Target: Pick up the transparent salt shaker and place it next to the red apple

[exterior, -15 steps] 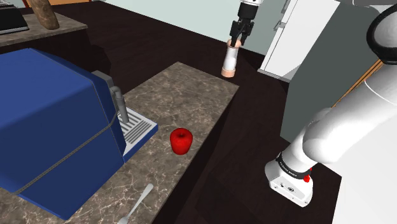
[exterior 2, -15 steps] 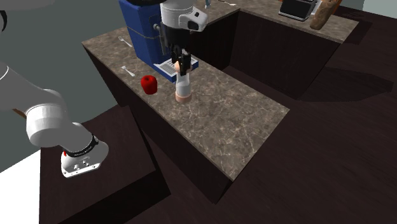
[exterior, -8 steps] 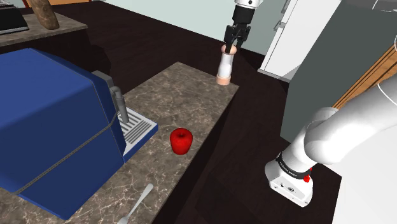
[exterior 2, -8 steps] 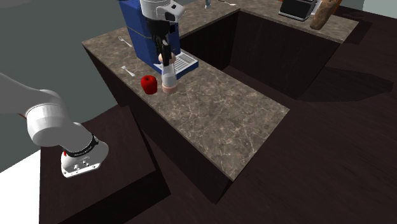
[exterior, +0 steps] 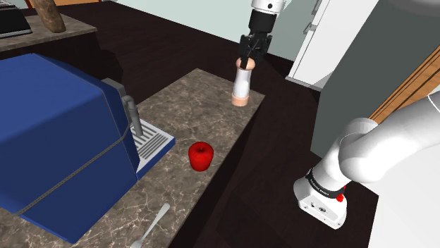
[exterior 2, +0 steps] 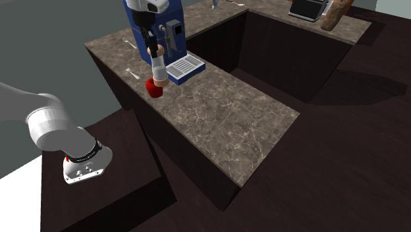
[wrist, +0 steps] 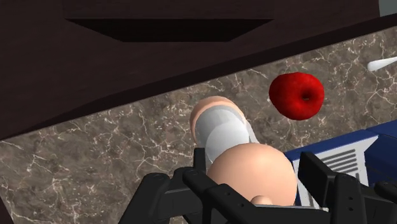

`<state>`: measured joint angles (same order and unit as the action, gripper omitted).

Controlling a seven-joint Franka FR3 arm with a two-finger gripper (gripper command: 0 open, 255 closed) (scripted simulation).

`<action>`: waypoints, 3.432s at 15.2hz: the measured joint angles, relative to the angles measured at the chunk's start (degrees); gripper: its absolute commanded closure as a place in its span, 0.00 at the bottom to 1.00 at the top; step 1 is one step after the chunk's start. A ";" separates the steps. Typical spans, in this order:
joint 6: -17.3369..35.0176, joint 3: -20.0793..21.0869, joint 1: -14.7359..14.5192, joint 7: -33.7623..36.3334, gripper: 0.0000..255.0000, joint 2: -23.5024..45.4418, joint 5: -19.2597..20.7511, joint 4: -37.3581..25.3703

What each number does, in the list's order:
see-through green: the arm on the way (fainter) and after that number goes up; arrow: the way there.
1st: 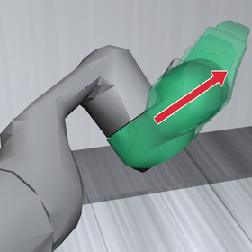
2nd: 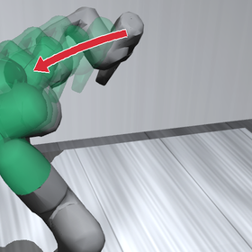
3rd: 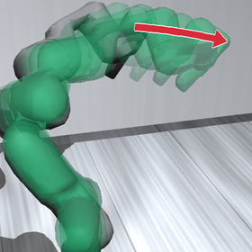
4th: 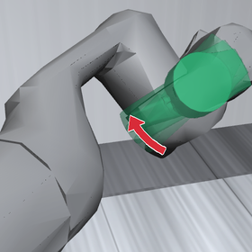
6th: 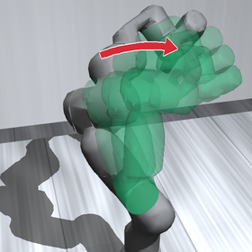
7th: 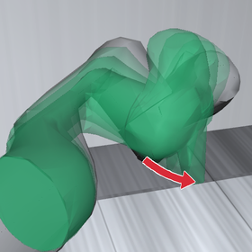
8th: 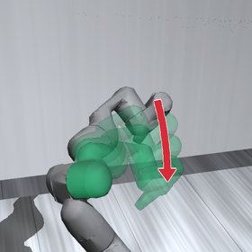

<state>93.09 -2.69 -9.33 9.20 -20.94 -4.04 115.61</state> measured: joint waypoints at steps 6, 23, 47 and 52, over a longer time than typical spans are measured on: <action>2.58 2.83 -1.43 3.82 1.00 -1.96 -1.11 4.25; 15.84 2.98 -1.46 2.75 1.00 -1.67 -1.45 17.27; 35.53 3.21 -1.86 0.98 1.00 5.78 -2.66 29.57; 38.69 3.17 -1.92 0.53 1.00 7.58 -2.95 30.93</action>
<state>131.77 0.48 -11.25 9.73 -13.36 -6.99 146.54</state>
